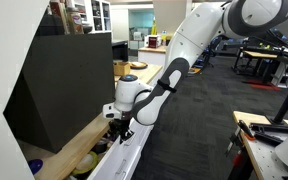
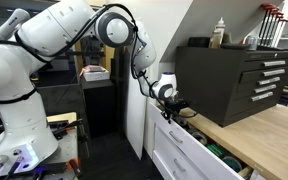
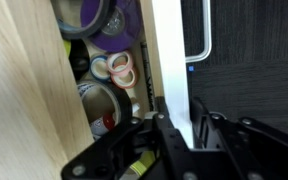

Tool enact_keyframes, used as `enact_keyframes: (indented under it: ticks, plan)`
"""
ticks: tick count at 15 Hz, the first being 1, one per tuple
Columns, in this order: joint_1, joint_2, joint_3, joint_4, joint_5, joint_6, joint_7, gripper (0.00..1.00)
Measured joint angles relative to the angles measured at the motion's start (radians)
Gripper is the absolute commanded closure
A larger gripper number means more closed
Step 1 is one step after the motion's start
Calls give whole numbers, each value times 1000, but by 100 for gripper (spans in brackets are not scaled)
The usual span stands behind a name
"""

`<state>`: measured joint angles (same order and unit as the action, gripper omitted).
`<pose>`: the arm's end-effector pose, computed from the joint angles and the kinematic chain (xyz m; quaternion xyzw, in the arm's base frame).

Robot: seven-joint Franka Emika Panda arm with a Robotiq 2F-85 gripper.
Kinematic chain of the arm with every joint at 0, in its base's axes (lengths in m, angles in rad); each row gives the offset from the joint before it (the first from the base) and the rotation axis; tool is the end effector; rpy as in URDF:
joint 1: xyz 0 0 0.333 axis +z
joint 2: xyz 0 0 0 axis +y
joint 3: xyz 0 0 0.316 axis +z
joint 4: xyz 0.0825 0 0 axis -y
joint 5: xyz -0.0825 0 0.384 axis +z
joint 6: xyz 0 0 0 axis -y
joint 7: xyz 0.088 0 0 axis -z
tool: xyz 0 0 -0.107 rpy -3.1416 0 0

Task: Fully open the topmost drawer of the cabinet to the left

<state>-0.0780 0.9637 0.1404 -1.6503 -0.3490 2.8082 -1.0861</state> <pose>0.6768 0.0484 0.0726 0.7620 0.6385 0.0830 0.0690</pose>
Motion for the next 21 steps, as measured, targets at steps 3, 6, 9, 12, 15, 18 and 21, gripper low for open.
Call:
enact_keyframes:
  ticks: [3,6,9,12,15,18,21]
  plan:
    - [-14,-9,13,-17,1,0,-17,89]
    - [-23,-41,19,-78,1,3,-36,88]
    - [-27,-90,19,-173,0,21,-40,89]
    - [-31,-153,17,-301,-3,54,-54,89]
    - [-33,-220,16,-436,-3,81,-59,90]
    - [-33,-279,8,-574,-4,138,-59,90]
    - [-33,-323,3,-681,-3,184,-59,51]
